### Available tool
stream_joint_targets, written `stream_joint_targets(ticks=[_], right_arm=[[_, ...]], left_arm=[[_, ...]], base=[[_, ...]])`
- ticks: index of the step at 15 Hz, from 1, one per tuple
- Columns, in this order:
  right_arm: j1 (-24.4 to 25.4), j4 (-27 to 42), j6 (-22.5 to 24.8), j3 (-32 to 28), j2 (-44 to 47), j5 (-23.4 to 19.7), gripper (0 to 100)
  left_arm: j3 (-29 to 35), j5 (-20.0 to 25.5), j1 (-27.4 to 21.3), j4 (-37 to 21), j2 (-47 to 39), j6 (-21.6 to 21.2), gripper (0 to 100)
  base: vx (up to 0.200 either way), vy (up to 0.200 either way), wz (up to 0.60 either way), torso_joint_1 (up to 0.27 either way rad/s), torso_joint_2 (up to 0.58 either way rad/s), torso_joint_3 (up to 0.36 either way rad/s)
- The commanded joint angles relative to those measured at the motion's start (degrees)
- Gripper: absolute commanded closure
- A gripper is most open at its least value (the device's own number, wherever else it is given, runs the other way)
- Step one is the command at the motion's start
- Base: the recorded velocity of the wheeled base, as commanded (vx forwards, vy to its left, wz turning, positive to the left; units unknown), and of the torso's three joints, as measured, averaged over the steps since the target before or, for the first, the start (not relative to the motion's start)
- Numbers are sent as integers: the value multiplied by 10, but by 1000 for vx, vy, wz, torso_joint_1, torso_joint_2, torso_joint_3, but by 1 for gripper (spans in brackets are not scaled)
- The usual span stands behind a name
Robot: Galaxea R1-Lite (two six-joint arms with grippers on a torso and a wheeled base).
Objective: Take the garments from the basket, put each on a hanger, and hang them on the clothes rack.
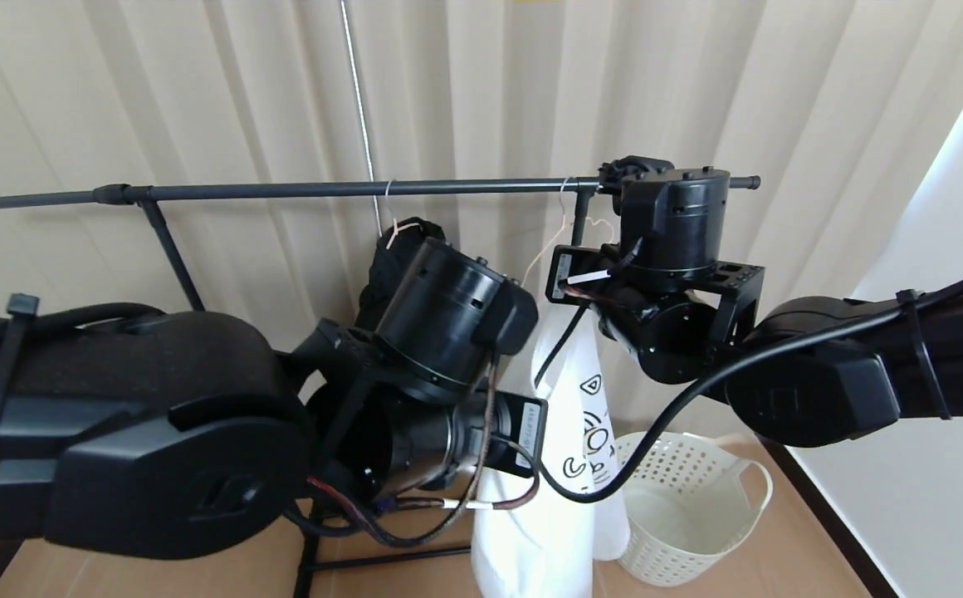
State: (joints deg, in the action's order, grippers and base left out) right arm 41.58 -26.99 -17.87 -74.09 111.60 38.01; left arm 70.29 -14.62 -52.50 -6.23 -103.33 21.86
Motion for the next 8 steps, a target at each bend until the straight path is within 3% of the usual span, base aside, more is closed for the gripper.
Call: stream_joint_targets(ticks=[1, 4, 8], right_arm=[[7, -2, -1, -1, 14, 0, 100], [7, -10, -1, 1, 12, 0, 100], [-12, 2, 18, 37, -46, 0, 100]], left_arm=[[4, 6, -26, 1, -14, 13, 100], [-1, 5, -48, 13, -14, 34, 100], [-9, -14, -29, 10, -5, 34, 100]], base=[[0, 0, 0, 0, 0, 0], [0, 0, 0, 0, 0, 0], [0, 0, 0, 0, 0, 0]])
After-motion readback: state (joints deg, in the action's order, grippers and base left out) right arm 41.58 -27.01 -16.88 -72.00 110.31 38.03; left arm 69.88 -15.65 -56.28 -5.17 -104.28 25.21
